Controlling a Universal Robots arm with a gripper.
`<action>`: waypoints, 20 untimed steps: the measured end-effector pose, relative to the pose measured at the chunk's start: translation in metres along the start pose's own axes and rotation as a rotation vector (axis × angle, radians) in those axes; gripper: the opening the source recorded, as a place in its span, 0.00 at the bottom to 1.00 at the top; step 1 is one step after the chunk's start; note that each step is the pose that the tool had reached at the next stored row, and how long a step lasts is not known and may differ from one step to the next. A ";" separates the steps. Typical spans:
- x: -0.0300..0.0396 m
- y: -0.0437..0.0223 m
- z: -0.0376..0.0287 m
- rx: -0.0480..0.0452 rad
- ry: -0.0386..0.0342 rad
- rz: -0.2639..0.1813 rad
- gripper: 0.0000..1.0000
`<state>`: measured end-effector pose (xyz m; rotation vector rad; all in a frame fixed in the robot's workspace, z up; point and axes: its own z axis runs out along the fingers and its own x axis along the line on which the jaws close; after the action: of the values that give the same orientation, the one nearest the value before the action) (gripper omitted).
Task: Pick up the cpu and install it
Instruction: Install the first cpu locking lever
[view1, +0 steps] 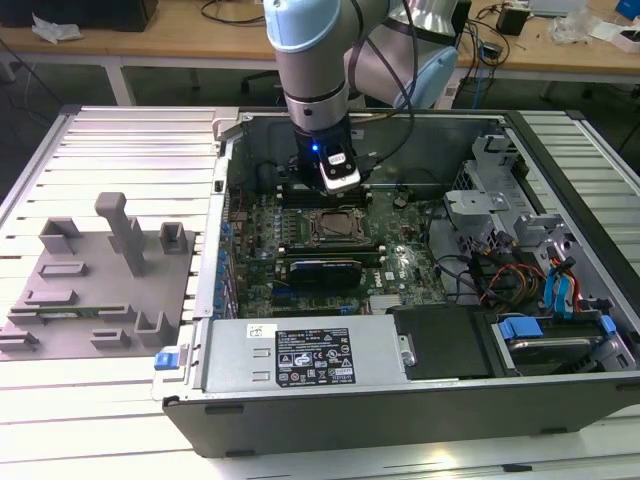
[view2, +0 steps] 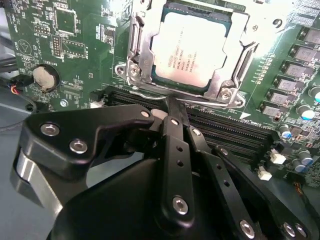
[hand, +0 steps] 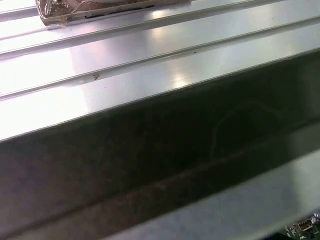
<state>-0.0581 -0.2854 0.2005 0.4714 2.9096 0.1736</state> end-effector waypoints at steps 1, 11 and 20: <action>-0.0007 0.0003 0.0002 0.0003 0.0006 0.000 0.11; -0.0085 0.0034 -0.0049 0.0101 0.0268 0.004 0.11; -0.0134 0.0052 -0.0069 0.0312 0.0853 0.009 0.11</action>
<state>-0.0454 -0.2854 0.2102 0.4947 2.9978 0.1535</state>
